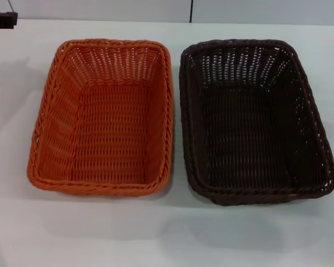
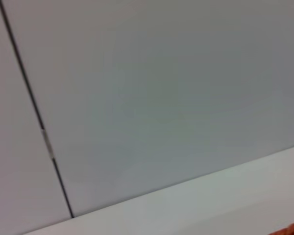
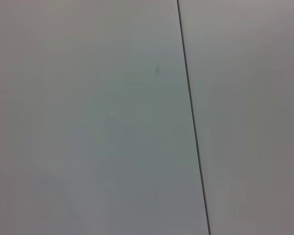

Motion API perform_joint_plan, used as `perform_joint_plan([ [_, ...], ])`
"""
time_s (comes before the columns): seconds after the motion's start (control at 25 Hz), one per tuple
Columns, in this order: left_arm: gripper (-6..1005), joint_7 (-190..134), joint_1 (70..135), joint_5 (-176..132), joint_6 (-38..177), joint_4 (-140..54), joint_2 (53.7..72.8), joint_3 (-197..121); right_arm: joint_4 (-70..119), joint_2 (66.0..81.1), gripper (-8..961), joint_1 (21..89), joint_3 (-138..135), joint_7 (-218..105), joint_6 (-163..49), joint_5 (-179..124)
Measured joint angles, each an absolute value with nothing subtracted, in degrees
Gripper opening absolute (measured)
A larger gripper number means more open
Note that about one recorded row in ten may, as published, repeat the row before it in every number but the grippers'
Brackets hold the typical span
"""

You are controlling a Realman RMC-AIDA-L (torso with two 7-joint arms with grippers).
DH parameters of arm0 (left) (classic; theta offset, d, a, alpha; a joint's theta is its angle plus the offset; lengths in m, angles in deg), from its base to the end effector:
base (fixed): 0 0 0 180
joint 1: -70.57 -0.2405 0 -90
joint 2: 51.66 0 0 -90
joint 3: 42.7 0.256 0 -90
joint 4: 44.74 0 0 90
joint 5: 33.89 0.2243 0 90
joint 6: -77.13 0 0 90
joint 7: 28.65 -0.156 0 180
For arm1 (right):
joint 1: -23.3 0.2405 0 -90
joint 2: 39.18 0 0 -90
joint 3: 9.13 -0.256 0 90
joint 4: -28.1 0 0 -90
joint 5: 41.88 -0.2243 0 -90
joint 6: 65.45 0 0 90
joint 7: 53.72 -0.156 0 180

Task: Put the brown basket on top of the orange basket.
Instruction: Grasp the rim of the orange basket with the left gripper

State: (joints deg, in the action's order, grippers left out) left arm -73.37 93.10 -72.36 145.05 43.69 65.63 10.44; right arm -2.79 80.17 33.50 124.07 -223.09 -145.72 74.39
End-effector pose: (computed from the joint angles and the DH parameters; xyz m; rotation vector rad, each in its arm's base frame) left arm -0.2435 0.4017 0.1529 -1.9995 -0.8261 -0.0885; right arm 0.3200 0.2920 0.0027 -1.1929 0.4554 0.7702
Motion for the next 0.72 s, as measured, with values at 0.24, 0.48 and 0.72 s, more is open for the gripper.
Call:
perform_joint_plan([
  [0.24, 769, -69.4, 92.6, -72.4, 146.7, 45.7, 66.29, 10.0, -2.7, 80.17, 827, 33.3, 124.2, -223.1, -145.4, 74.4],
  [0.48, 762, -58.3, 91.4, -68.2, 151.0, 46.2, 66.43, 12.9, -2.7, 80.18, 827, 33.2, 124.2, -223.1, -145.1, 74.4],
  [0.72, 754, -49.5, 89.4, -59.3, 148.8, 46.4, 66.69, 24.3, -2.5, 80.18, 827, 33.7, 123.9, -223.1, -144.8, 74.4],
])
